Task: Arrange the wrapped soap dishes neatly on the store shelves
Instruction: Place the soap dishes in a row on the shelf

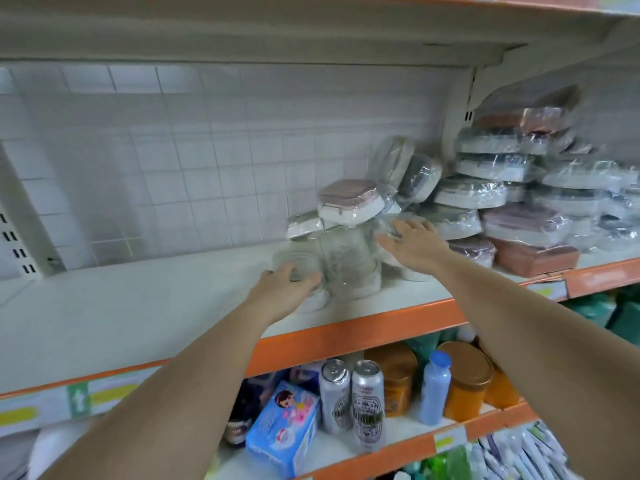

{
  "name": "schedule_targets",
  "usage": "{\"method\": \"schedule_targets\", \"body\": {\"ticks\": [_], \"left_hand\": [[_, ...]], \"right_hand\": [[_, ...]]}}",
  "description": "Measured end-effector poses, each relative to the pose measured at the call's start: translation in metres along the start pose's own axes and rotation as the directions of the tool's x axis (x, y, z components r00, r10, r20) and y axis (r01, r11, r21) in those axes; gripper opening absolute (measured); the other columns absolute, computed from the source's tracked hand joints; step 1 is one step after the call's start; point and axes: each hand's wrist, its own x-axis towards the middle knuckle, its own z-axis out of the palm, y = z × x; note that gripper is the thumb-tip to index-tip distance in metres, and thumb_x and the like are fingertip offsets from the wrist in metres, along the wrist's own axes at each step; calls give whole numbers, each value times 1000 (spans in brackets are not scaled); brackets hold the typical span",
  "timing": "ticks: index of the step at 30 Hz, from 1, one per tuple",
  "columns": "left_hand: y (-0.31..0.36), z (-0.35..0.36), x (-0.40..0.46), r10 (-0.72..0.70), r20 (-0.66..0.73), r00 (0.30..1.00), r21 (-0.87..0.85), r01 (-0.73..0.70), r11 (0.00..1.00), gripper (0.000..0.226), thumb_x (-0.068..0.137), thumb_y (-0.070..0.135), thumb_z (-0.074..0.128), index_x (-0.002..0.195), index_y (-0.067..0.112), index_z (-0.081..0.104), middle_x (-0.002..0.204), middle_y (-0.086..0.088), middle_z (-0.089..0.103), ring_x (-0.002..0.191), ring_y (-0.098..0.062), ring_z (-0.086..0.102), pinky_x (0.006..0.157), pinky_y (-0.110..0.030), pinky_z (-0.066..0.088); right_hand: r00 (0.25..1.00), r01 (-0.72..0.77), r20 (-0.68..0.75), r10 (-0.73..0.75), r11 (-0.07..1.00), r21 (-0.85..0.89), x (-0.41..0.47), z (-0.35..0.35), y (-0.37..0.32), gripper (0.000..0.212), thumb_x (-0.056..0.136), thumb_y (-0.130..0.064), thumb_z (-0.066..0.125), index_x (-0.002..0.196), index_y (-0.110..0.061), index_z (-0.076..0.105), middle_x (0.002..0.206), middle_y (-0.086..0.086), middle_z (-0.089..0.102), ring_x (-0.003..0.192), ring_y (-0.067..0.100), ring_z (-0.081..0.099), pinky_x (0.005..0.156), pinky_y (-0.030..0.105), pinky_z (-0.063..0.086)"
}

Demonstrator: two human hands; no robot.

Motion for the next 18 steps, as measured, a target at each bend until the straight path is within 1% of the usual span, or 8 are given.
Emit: {"method": "schedule_targets", "body": {"ticks": [2,5,7,9,11,14,16,18], "left_hand": [[-1,-3,1,20,29,999,89,-23,996,68,89,60,40,146,27,25,150,-8,25,128,-28,40,101,-34,35],[5,-5,-2,64,-37,997,303,-50,952,63,94,54,33,147,23,22,152,-10,18,131,-31,35,107,-41,31],[17,-8,-10,142,-79,987,358,-105,928,58,96,47,34,147,22,23,152,-10,20,133,-31,30,108,-44,30],[32,-13,-22,239,-95,966,385,-186,904,55,96,42,38,146,22,25,150,-9,24,135,-30,29,109,-42,29],[49,-22,-39,356,-102,929,413,-286,865,53,96,39,41,144,22,28,148,-8,29,133,-28,32,108,-38,30],[77,-40,-75,561,-114,820,474,-451,756,49,96,36,44,142,23,33,144,-3,36,130,-22,37,105,-31,31],[97,-60,-101,682,-155,715,528,-523,669,46,96,35,44,140,24,37,142,0,40,129,-19,39,103,-28,30],[115,-83,-128,756,-225,614,556,-557,617,42,95,31,46,136,23,42,139,2,45,127,-17,41,100,-26,30]], "right_hand": [[998,-10,57,12,999,-36,10,-2,11,70,92,-63,24,150,-23,19,158,2,10,145,28,-2,114,57,10],[999,-1,35,3,998,-68,9,-2,15,74,89,-68,22,150,-25,17,158,2,9,146,27,-1,114,57,10],[998,28,53,-24,997,-75,-1,-3,11,78,87,-71,19,150,-25,16,159,2,8,146,24,-2,114,56,10],[996,35,81,-27,994,-100,-18,-9,7,83,82,-75,16,150,-27,16,159,0,7,146,23,-4,114,57,11],[997,51,68,-43,992,-118,-36,-22,2,74,90,-65,29,149,-23,18,158,1,10,145,27,1,115,52,14],[978,205,82,-194,967,-151,-67,-55,-19,59,92,-45,49,143,-18,35,150,6,34,139,28,26,109,35,27],[948,318,80,-309,934,-162,-92,-86,-44,46,93,-38,50,135,-18,46,139,4,48,127,26,44,95,28,36],[908,418,9,-420,901,-118,-118,-121,-70,42,93,-37,52,131,-21,51,132,1,55,116,21,53,88,24,38]]}}
